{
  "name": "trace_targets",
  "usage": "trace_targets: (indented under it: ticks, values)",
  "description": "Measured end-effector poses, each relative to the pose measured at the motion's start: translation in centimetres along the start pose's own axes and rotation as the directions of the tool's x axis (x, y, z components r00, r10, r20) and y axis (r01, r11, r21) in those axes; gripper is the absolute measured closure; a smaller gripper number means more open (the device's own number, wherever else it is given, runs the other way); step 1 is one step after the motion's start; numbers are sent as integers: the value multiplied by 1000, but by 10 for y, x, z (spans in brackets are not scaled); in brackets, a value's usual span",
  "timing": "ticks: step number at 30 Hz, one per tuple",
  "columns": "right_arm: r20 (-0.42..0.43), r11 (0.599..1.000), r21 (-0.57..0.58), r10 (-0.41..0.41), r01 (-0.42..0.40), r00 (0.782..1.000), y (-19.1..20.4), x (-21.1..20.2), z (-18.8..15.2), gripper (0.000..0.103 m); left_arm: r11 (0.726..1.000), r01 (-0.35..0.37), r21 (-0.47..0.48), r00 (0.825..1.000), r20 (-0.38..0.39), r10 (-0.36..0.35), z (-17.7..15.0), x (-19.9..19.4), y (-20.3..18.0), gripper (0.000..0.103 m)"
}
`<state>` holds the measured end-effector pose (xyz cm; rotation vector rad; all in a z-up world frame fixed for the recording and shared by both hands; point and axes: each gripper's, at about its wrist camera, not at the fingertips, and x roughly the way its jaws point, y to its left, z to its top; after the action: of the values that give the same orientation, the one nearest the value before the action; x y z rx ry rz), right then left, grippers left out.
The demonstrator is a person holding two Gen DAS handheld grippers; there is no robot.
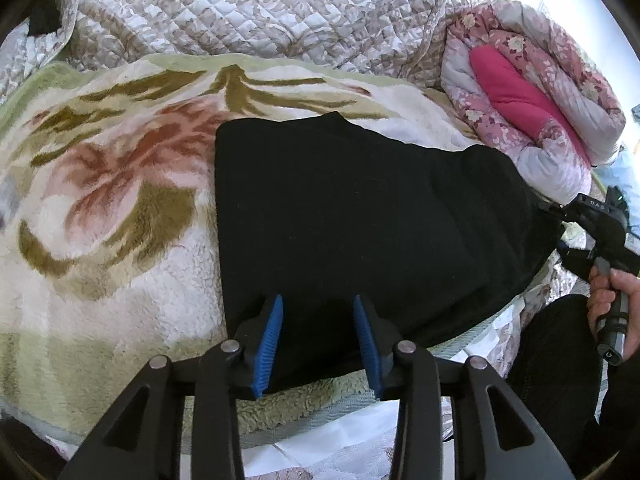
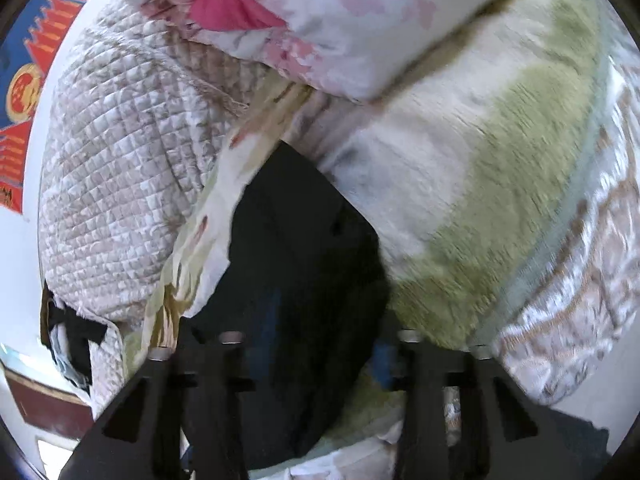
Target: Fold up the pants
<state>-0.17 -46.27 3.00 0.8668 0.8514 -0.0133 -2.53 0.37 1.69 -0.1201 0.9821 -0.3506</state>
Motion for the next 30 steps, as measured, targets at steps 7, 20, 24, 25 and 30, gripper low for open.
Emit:
trace_targets:
  ticks: [7,20,24,25,30]
  values:
    - [-22,996,-78,-42,40,999,9,11,5,77,997,-74,17,997,9,74,9,-5,-6,63]
    - [-14,930,-352,111,-109,994,109,-7,-19,81,994,-99,-36,994,40,100,11,-17,9,63]
    - [-61,897,-411,149,-161,987,141,3,-34,81,991,-112,-69,992,42,115,8,-20,21,63]
    - [-75,885,-432,160,-177,984,152,5,-40,81,991,-114,-76,992,42,117,7,-21,24,63]
    - [-165,819,-518,187,-247,968,191,20,-71,81,985,-123,-121,991,40,129,2,-24,40,63]
